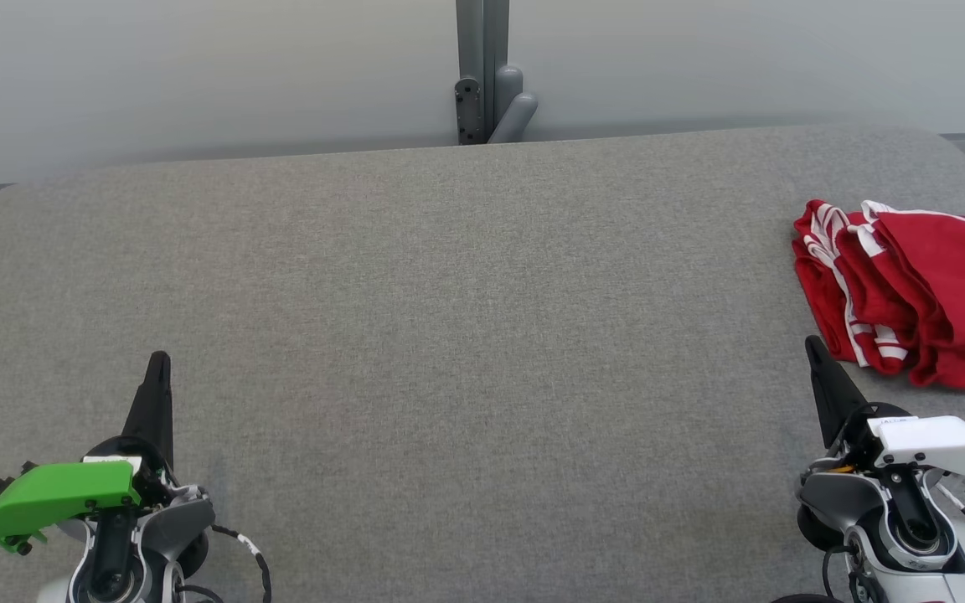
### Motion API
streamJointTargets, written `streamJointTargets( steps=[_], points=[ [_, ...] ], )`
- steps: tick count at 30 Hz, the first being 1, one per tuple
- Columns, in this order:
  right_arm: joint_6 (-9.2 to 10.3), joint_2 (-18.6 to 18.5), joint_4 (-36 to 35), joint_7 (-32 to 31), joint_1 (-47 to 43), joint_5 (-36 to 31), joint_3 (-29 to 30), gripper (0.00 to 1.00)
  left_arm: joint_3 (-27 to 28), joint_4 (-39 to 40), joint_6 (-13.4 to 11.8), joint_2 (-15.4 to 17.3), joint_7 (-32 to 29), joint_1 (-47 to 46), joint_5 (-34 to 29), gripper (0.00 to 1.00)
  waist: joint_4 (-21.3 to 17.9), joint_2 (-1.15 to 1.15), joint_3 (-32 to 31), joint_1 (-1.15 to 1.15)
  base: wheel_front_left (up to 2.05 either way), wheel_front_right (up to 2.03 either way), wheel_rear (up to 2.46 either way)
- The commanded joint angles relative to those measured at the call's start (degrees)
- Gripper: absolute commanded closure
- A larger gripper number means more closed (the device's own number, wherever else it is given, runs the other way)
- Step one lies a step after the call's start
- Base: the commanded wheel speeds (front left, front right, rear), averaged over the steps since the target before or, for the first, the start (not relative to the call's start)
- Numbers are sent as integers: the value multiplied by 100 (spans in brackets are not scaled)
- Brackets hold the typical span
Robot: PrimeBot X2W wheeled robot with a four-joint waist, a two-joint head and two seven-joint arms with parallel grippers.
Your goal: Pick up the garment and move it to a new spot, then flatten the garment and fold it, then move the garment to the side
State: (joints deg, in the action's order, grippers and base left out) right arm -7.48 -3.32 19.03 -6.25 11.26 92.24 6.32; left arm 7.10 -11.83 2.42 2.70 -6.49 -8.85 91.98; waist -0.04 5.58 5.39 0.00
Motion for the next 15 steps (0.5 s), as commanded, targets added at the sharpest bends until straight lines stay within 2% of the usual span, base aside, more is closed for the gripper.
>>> streamJointTargets(
  steps=[1,15],
  points=[
    [-2,-38,-26,-18,42,52,-1,100,7,2,-22,33,-23,-61,-3,100,0,0,0,0,0,0,0],
    [-2,-48,-28,7,38,60,-26,100,6,2,-22,33,-23,-61,-3,100,0,0,0,0,0,0,0]
  ],
)
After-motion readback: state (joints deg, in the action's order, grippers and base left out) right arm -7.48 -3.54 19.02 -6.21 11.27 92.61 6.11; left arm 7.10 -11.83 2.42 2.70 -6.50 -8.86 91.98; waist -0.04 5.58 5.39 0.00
